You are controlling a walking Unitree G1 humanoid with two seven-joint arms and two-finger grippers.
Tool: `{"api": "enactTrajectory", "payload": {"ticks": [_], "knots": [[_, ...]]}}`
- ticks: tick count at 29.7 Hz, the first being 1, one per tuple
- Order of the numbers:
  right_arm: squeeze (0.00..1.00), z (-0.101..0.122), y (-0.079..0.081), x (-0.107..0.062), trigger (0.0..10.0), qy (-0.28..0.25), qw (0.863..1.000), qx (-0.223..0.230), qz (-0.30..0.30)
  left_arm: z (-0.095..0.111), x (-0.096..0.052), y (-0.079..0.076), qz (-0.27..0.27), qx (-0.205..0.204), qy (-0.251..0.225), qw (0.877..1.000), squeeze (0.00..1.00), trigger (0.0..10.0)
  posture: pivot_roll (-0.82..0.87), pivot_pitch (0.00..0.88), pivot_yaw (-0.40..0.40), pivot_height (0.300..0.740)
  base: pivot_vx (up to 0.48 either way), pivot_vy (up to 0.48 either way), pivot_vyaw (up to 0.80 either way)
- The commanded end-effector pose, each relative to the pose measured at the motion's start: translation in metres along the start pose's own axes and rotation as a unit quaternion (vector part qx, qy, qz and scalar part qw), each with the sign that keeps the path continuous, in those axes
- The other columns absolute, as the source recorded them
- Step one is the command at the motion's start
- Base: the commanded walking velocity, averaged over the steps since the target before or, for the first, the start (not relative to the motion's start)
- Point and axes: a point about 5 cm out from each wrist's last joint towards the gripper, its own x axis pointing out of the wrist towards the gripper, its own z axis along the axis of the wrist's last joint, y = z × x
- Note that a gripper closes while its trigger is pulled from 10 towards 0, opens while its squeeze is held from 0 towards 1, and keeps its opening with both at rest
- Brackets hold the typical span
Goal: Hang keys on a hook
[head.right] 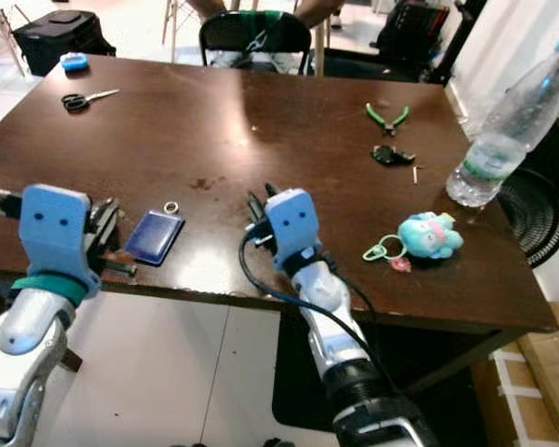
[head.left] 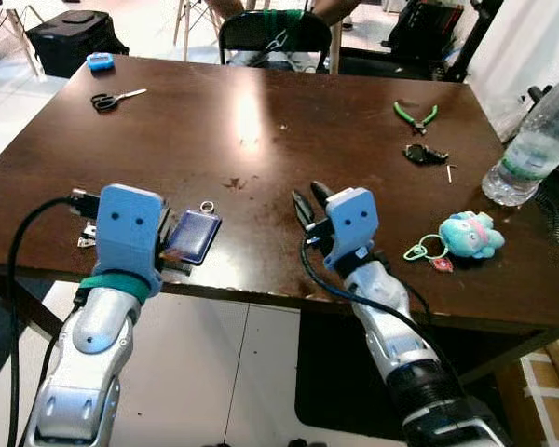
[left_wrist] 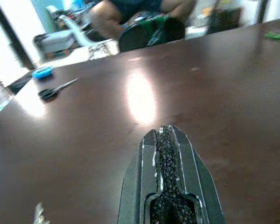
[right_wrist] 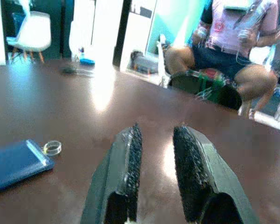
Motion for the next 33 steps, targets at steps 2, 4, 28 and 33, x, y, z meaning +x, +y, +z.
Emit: {"api": "enactTrajectory", "payload": {"ticks": [2,4,28,33], "knots": [[0.0,0.003,-0.025,-0.014,10.0,0.005,0.999,-0.017,-0.039,0.019,0.008,-0.019,-0.06,-0.025,-0.038,0.997,0.0,10.0,-0.11,0.051,0.138,0.74,0.0,0.0,0.0],[0.0,0.003,-0.025,-0.014,10.0,0.005,0.999,-0.017,-0.039,0.019,0.008,-0.019,-0.06,-0.025,-0.038,0.997,0.0,10.0,-0.11,0.051,0.138,0.74,0.0,0.0,0.0],[0.0,-0.001,-0.003,-0.001,10.0,0.023,0.999,0.019,-0.028,0.003,0.02,-0.005,-0.007,0.011,-0.002,1.0,0.0,10.0,-0.06,0.016,0.126,0.74,0.0,0.0,0.0],[0.0,-0.003,-0.001,-0.001,10.0,0.029,0.999,0.02,-0.023,-0.003,0.018,-0.003,0.001,0.002,0.003,1.0,0.0,10.0,-0.08,0.004,0.094,0.74,0.0,0.0,0.0]]}}
